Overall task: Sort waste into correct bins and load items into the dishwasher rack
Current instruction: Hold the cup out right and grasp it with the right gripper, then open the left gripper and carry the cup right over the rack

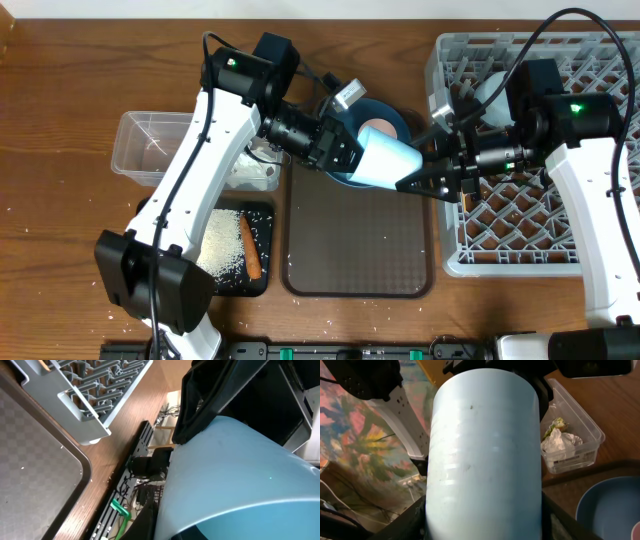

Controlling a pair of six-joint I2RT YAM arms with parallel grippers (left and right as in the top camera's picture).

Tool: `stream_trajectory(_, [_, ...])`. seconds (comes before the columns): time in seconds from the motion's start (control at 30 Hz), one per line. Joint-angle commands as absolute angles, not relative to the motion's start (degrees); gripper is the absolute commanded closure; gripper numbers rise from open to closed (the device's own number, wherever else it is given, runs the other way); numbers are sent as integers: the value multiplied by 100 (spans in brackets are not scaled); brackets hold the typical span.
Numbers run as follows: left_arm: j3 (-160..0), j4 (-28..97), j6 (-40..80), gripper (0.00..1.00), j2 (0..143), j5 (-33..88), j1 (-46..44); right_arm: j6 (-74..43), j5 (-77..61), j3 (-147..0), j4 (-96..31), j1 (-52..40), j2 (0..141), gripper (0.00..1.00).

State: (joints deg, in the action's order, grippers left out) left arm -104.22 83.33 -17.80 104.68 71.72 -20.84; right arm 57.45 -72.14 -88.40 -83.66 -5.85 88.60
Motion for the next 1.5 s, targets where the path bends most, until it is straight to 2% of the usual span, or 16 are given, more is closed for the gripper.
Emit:
stream_trajectory(0.0, [-10468, 8396, -1839, 89, 10409, 6788, -2200, 5408, -7590, -8860, -8169, -572, 8864, 53])
stream_trajectory(0.6, [-10436, 8390, -1837, 88, 10409, 5929, -2200, 4971, -7911, -8862, -8031, -174, 8862, 49])
stream_trajectory(0.7, [-10436, 8366, -1837, 79, 10409, 5929, -2200, 4971, -7913, -8862, -8036, -174, 8862, 49])
stream_trajectory(0.83, [-10436, 8364, -1837, 79, 10409, 5927, -2200, 4971, -7913, -8862, -8034, -172, 8862, 50])
stream_trajectory(1.03, [-10436, 8320, -1835, 73, 10409, 5922, -2187, 4971, -7911, -8862, -8034, -172, 8862, 52])
stream_trajectory(1.17, [-10436, 8259, -1772, 64, 10409, 5817, -2112, 4969, -7769, -8862, -8034, -172, 8862, 55])
stream_trajectory(1.3, [-10436, 8049, -1184, 63, 10409, 4980, -1949, 4650, -7424, -8862, -8014, -104, 8862, 59])
stream_trajectory(1.47, [-10436, 7913, -642, 56, 10409, 3898, -1776, 3632, -6842, -8873, -7662, 137, 8860, 64])
